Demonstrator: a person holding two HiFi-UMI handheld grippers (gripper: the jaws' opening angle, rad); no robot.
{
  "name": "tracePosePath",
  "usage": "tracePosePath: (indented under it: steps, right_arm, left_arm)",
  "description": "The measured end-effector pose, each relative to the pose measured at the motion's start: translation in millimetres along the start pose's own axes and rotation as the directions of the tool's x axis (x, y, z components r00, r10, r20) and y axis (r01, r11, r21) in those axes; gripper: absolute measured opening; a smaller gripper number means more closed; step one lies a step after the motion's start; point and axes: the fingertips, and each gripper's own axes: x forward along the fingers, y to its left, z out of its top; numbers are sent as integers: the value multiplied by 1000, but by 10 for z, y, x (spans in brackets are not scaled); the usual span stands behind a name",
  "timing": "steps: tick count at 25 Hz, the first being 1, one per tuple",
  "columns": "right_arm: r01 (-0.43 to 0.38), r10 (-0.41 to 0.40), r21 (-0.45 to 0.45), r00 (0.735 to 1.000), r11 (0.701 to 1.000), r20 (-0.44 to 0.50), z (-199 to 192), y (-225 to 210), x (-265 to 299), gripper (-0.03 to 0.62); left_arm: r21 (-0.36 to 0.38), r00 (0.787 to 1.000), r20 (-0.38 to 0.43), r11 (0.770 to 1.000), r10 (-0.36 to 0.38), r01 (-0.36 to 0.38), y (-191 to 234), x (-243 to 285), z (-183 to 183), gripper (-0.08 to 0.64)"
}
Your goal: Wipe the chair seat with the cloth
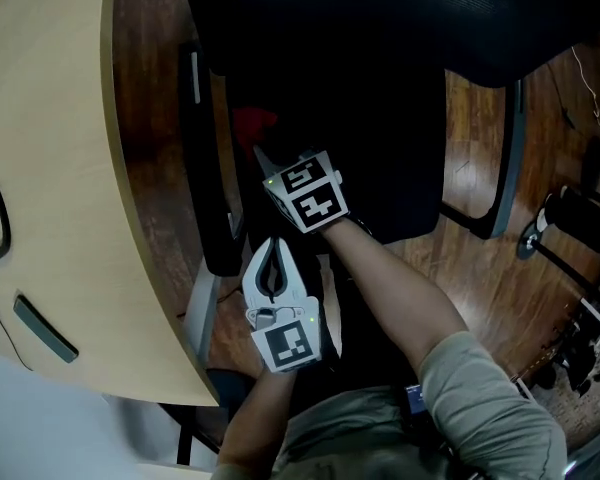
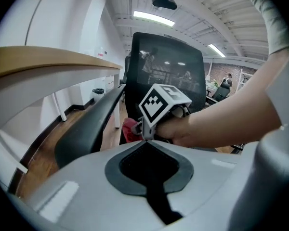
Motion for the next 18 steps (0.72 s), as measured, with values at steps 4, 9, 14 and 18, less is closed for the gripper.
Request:
tracePosePath:
  steps: [4, 9, 14, 18]
  right_arm:
    - [-42, 41, -27, 998, 999, -57, -177, 136, 260, 66]
    - [5, -6, -9, 997, 1000, -79, -323, -65, 188, 66]
    - [105, -103, 33, 993, 994, -53, -338, -615, -128, 64]
    - [219, -216, 90, 976, 972, -39, -412, -1238, -526, 65]
  left_arm:
    - [-15, 999, -19, 999, 31, -31, 62, -11, -143, 5]
    - [8, 999, -38, 1000, 21, -21, -19, 11, -212, 5]
    - [37, 1000, -22, 999, -16, 17, -302, 144, -82, 5]
    - [63, 997, -18, 995, -74, 75, -665, 269, 7, 5]
